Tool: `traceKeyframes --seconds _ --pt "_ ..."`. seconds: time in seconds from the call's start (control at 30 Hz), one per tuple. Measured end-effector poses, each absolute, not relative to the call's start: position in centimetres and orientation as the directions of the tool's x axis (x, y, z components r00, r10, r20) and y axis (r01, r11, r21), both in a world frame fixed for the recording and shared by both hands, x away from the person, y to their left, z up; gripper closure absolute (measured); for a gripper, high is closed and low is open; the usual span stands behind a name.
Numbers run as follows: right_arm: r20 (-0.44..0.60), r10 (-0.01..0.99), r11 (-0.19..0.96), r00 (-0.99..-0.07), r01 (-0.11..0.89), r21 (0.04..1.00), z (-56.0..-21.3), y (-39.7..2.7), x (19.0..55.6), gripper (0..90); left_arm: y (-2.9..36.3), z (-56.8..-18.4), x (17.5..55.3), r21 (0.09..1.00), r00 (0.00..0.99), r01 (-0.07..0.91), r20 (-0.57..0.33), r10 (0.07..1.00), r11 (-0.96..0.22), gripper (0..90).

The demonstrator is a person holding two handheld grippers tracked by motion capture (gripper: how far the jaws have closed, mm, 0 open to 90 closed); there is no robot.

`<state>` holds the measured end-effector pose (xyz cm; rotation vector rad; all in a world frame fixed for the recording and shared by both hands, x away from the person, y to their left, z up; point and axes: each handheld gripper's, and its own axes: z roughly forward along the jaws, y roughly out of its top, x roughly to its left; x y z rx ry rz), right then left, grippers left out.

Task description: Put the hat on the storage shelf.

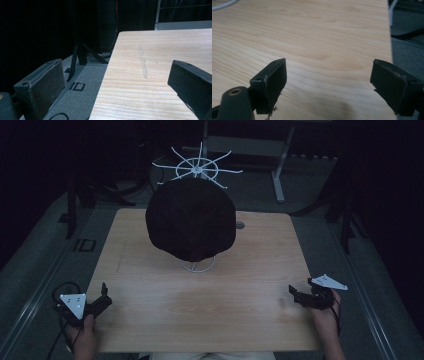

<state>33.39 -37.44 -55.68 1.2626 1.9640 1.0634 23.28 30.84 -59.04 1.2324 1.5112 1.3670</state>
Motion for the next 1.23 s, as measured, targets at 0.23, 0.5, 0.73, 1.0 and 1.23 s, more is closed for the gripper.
traceKeyframes --seconds 0.23,0.5,0.73,1.0,1.23 --pt "-0.040 0.944 0.198 -0.326 0.468 0.861 -56.1 -38.9 32.6 13.5 30.8 -59.0 23.3 0.984 -0.264 0.173 0.076 0.962 -0.031 1.3" --pt "-0.042 0.965 0.157 -0.258 0.447 0.881 -56.6 -40.3 31.5 13.6 30.9 -59.0 23.3 0.984 -0.265 0.174 0.073 0.961 -0.027 1.3" --pt "-0.017 0.982 0.095 -0.189 0.414 0.905 -57.1 -41.2 31.2 14.0 30.9 -59.0 23.3 0.984 -0.265 0.174 0.073 0.962 -0.026 1.3" --pt "-0.030 0.988 0.089 -0.150 0.402 0.911 -57.0 -41.4 31.2 14.1 30.9 -59.0 23.3 0.984 -0.264 0.174 0.072 0.962 -0.026 1.3" --pt "-0.035 0.989 0.094 -0.145 0.419 0.903 -57.1 -41.4 31.3 14.1 31.0 -59.0 23.3 0.984 -0.261 0.175 0.070 0.963 -0.024 1.3"
